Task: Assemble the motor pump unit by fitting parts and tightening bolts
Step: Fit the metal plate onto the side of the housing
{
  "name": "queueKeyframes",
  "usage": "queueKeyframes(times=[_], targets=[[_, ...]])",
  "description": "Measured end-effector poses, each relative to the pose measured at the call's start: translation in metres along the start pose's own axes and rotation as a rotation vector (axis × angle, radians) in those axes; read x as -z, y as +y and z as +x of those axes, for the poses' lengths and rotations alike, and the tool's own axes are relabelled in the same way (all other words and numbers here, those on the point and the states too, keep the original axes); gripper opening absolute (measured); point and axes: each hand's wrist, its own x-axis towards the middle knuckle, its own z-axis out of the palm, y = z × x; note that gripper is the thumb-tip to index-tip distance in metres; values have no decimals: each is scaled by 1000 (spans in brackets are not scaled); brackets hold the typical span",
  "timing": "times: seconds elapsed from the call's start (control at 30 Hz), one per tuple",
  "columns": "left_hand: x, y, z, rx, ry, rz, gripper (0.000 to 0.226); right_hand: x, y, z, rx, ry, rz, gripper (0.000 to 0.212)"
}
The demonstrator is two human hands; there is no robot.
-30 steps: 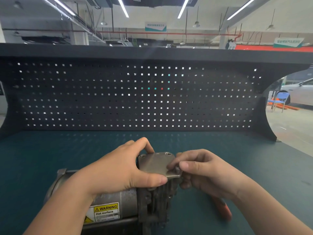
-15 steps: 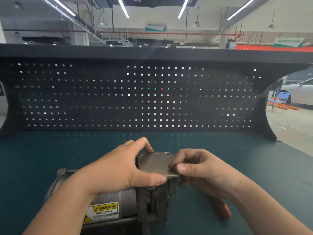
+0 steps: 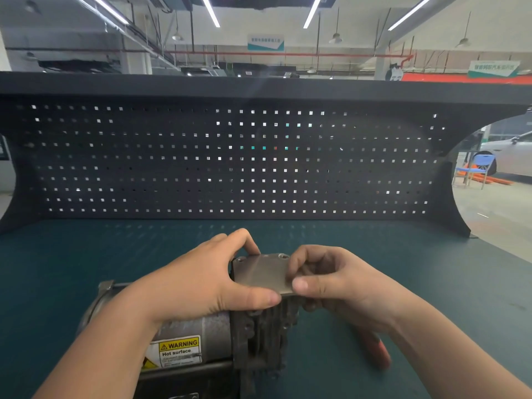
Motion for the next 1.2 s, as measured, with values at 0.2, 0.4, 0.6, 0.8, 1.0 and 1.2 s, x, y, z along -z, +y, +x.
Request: queueKeyframes(times=[0.2, 0.4, 0.6, 0.8, 1.0, 1.2], targets=[[0, 0, -1, 4, -8, 7, 65, 3, -4, -3, -2, -13, -7, 10], [1, 1, -1, 11, -15, -6, 64, 2, -2, -2, 12, -26, 0, 18], [1, 0, 0, 13, -10, -11, 64, 2, -1, 0, 25, 8, -16, 10], [1, -3, 1, 10, -8, -26, 63, 3, -1, -1, 17, -31, 22, 18], [1, -8, 3, -21, -2, -52, 88, 3, 3, 2, 44, 32, -35, 29], [1, -15, 9, 108, 298, -541, 95, -8, -15, -1, 99, 248, -214, 36]])
